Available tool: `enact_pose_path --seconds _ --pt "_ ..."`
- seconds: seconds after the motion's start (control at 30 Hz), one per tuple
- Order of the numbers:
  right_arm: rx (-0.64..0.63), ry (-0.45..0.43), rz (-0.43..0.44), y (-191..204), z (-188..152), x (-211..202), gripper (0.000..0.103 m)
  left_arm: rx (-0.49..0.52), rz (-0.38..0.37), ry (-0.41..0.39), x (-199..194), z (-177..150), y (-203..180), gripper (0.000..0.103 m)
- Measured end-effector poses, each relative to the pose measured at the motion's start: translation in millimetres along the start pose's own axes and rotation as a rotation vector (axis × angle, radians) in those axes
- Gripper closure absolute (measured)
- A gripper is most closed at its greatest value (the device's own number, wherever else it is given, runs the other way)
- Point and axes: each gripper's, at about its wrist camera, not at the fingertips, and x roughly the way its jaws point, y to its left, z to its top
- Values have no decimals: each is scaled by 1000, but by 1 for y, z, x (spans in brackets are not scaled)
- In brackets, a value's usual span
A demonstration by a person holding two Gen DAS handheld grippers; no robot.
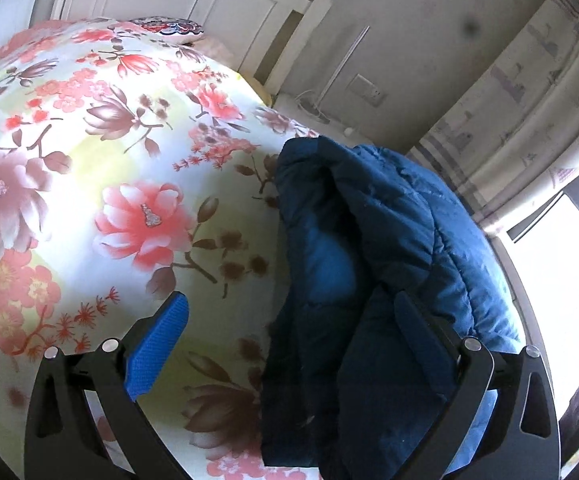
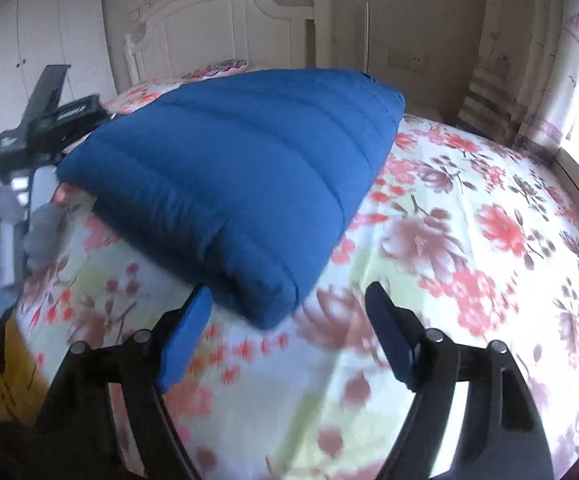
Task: Fold large clothes
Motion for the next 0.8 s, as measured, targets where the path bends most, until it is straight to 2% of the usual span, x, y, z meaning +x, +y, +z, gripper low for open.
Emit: enact_pose_path --seconds 0.07,0.1,0.13,0.17,0.2,0.27,0.33,0.37,0.43,0.47,0.5,0.53,0.57,0.6,0.63,0.67,0.7,0.8 --pt "10 9 -4 -1 11 14 39 -1 6 3 1 -1 0 4" --pt "9 -1 -5 -1 15 17 54 1 10 5 2 -1 0 4" --pt "-19 0 -8 4 19 19 57 5 27 7 2 -1 -1 4" --pt "-48 -6 -47 10 23 17 63 9 47 7 2 -1 -1 4" --pt "-78 -42 -87 19 25 8 66 12 62 3 1 -1 -1 4" --pt "-109 -103 -111 27 28 -6 68 2 46 8 1 -1 4 4" --pt "-181 -91 -152 31 25 -1 68 0 8 30 4 -4 5 4" --pt "-184 -38 -151 27 19 11 67 2 -13 36 5 -5 4 4" --pt "-136 21 -106 14 15 21 64 -3 -16 36 4 -5 3 4" --pt "-93 43 -53 6 17 16 60 -18 -36 40 2 -2 6 4" --pt "-56 60 13 -2 20 12 44 -63 -91 57 1 1 13 4" --pt "-14 67 86 -11 22 6 34 -123 -150 79 1 5 21 4" --pt "51 45 170 -26 22 -5 15 -174 -198 100 1 10 28 4" --pt "130 8 248 -44 23 -15 9 -208 -238 117 2 14 32 4" --pt "191 -14 302 -56 22 -20 8 -242 -290 153 6 22 38 4" --pt "309 -43 400 -81 24 -20 6 -254 -297 201 13 29 40 4" --pt "389 -53 445 -100 28 -14 3 -257 -281 237 19 33 39 4" --pt "501 -23 476 -132 40 15 2 -200 -234 360 45 45 29 4"
